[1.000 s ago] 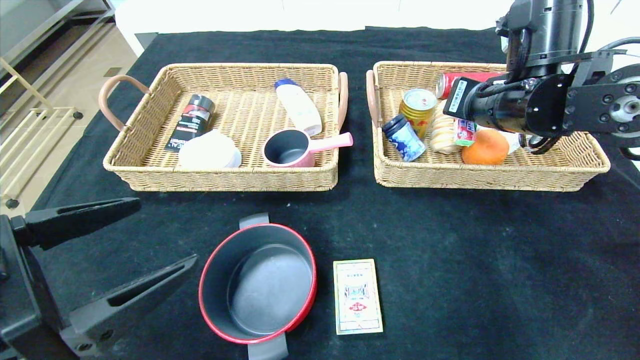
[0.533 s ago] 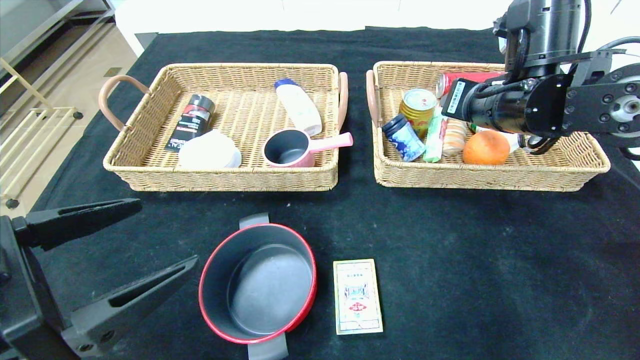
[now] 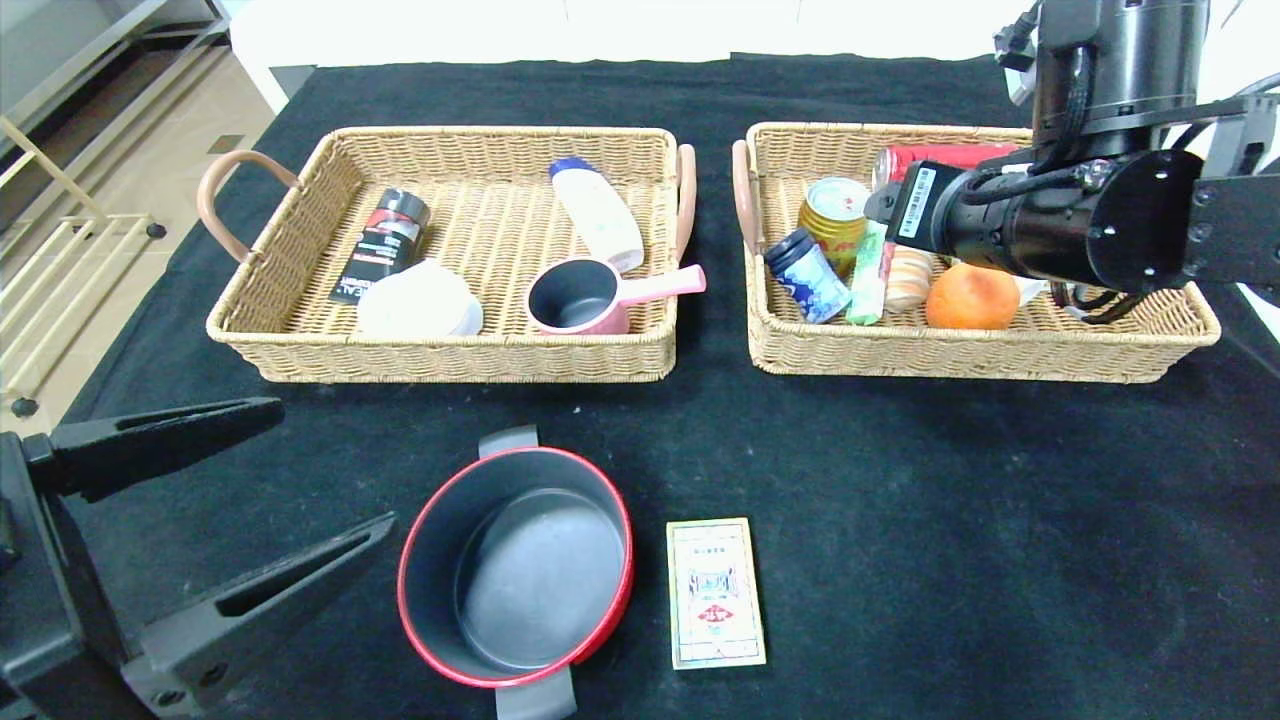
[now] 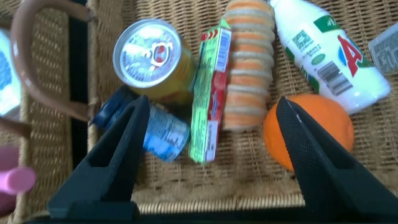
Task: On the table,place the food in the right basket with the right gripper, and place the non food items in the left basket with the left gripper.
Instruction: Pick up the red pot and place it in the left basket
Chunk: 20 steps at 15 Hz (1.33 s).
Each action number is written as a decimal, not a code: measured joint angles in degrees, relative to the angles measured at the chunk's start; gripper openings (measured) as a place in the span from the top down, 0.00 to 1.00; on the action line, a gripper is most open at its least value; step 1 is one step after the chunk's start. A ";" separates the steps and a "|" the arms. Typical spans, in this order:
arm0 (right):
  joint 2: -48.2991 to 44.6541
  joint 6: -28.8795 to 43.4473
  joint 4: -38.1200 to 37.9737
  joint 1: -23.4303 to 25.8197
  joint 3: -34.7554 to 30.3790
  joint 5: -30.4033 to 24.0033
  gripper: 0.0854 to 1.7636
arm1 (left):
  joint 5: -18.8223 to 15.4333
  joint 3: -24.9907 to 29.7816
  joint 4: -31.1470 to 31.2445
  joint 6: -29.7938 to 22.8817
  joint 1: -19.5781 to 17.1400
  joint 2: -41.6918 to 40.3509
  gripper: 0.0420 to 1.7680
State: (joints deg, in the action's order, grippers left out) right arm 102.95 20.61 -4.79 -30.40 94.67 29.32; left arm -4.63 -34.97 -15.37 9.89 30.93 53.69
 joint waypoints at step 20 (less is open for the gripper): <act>-42.62 -26.20 16.58 -19.20 -58.84 -37.17 0.04 | 3.18 0.26 4.29 1.08 0.22 -2.43 0.03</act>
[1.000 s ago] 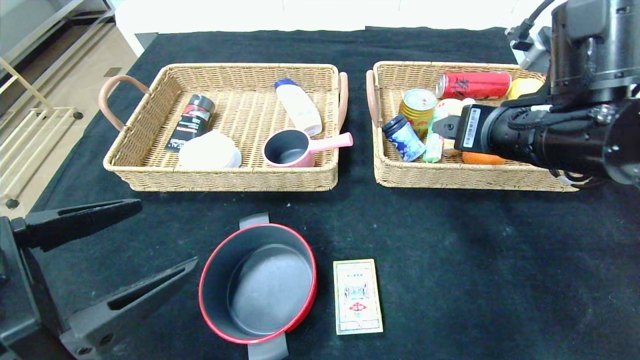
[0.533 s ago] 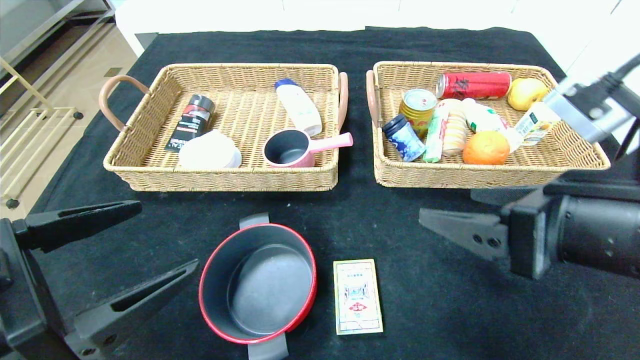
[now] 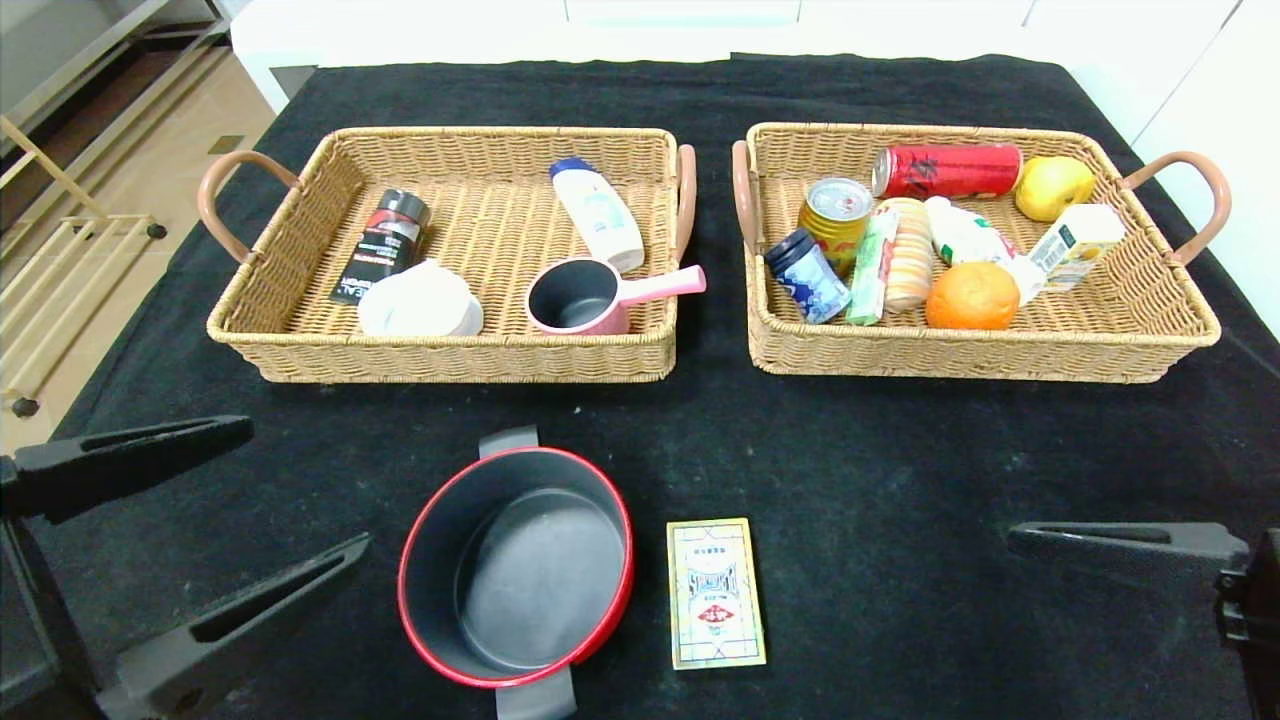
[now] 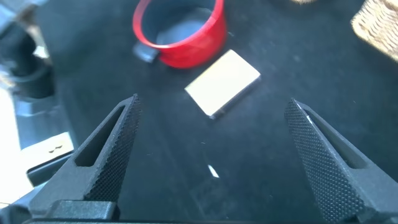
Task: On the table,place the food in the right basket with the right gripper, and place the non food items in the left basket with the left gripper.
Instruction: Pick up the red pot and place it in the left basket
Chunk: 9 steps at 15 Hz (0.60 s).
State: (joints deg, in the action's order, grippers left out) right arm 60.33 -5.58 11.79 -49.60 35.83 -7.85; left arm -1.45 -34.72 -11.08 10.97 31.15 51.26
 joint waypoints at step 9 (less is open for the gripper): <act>-2.80 -4.19 8.77 9.95 -6.69 -5.02 0.04 | -0.85 0.41 1.90 0.10 -4.08 0.30 0.03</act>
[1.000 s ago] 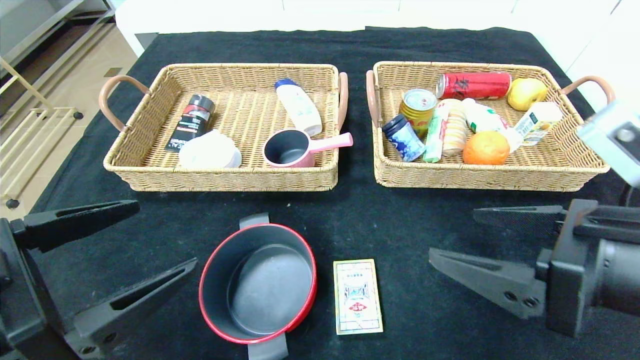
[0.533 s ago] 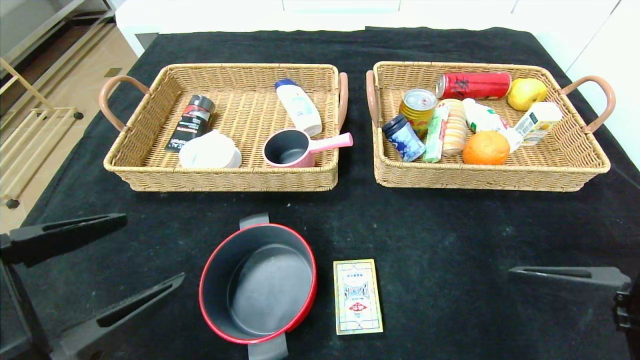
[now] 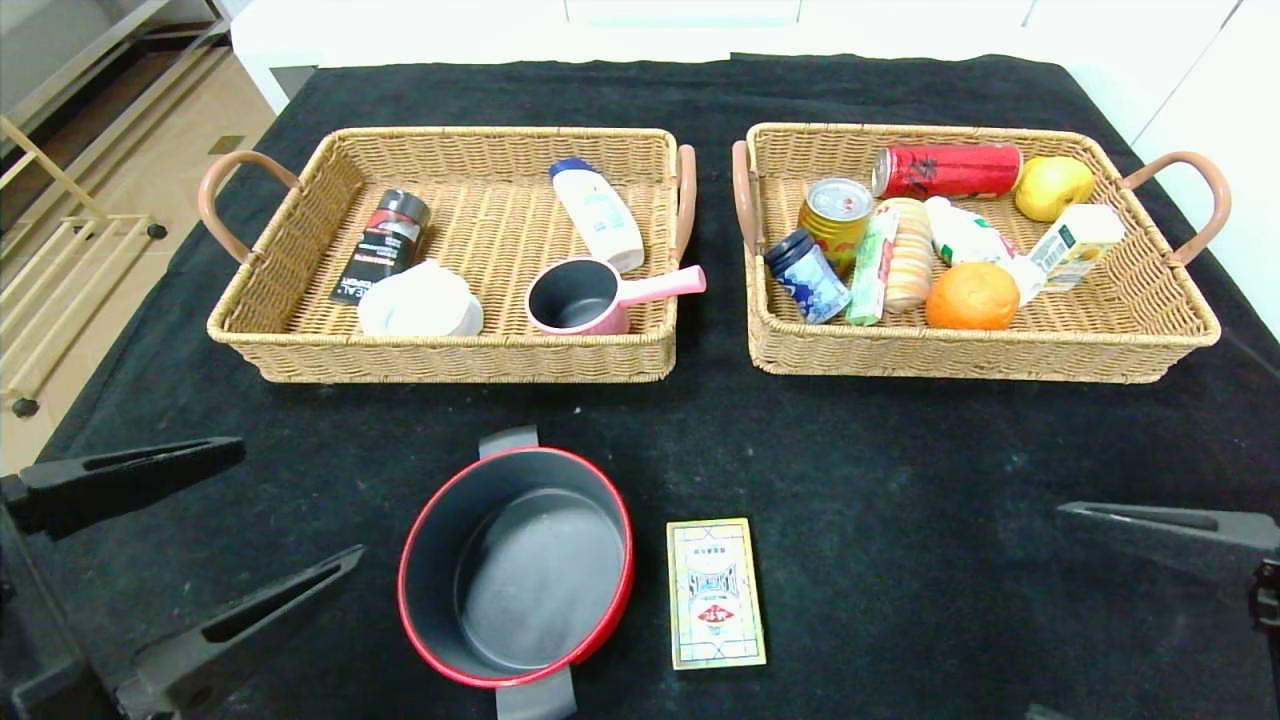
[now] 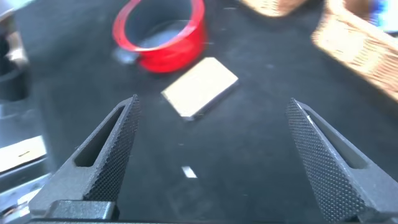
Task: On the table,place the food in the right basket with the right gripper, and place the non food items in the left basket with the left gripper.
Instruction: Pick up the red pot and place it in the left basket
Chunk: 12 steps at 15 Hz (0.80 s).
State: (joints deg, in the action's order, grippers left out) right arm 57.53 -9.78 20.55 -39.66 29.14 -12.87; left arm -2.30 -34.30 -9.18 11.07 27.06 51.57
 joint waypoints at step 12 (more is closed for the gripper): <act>-0.32 0.22 1.33 17.14 -0.11 -9.69 0.04 | -0.12 -0.73 -0.18 -0.77 -9.68 1.96 0.03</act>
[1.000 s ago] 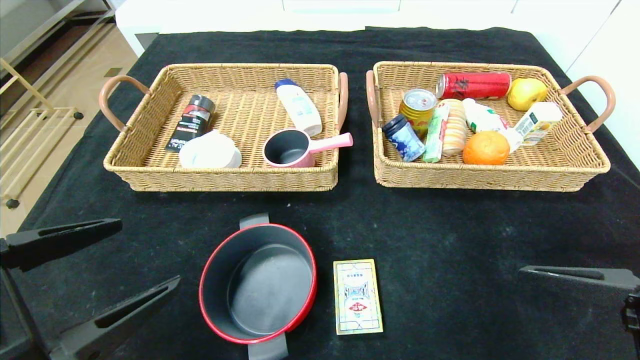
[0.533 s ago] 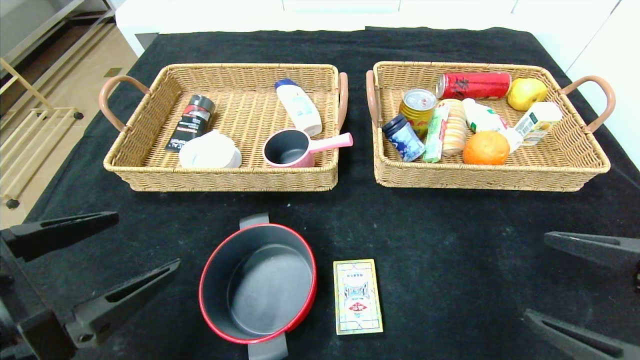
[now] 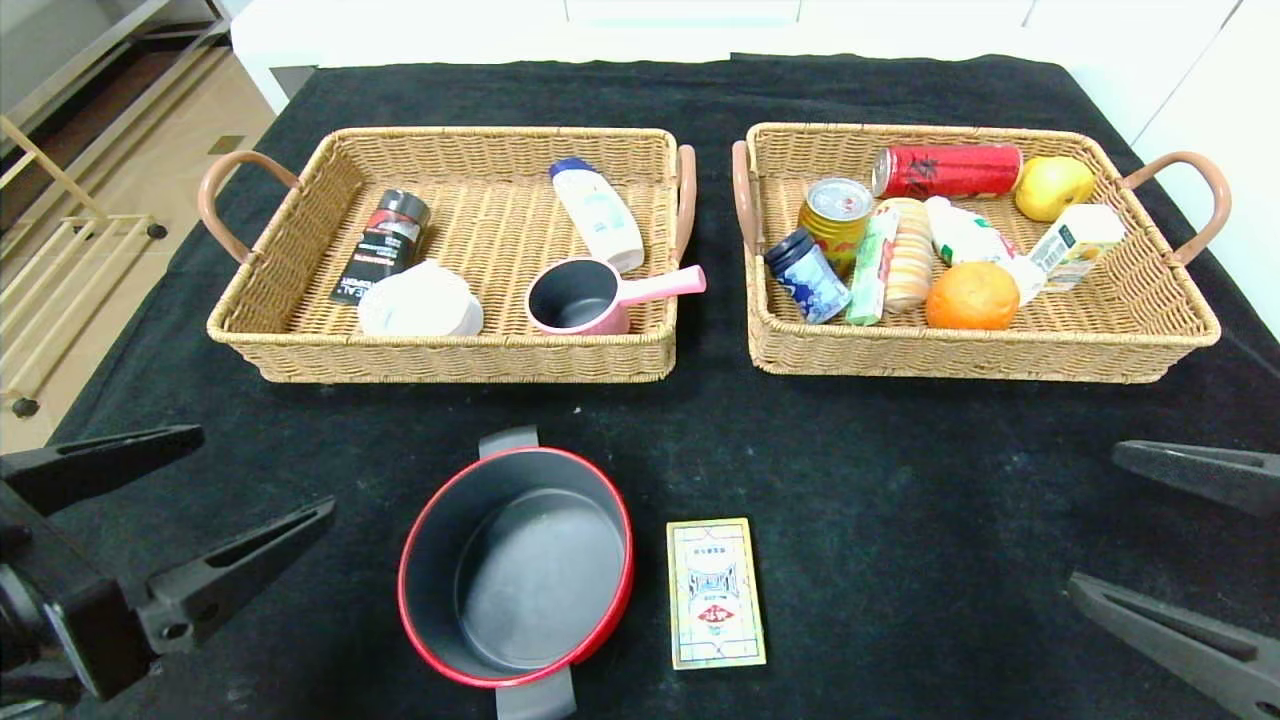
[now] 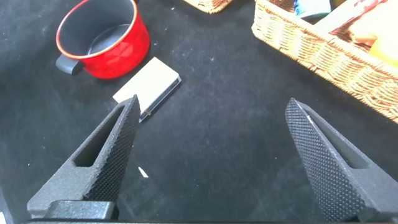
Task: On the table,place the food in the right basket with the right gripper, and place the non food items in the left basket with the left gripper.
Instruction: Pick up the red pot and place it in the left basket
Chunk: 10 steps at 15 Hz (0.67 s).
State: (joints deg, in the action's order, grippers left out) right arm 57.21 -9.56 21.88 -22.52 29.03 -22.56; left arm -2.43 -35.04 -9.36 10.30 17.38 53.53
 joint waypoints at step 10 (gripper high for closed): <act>-0.27 0.30 0.11 1.38 0.38 -0.06 0.04 | 5.45 -16.34 28.84 -17.47 -1.23 7.33 0.03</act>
State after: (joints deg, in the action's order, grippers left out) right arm 56.94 -9.25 21.99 -21.14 29.40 -22.63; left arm 3.02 -51.37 19.48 -7.17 16.15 60.86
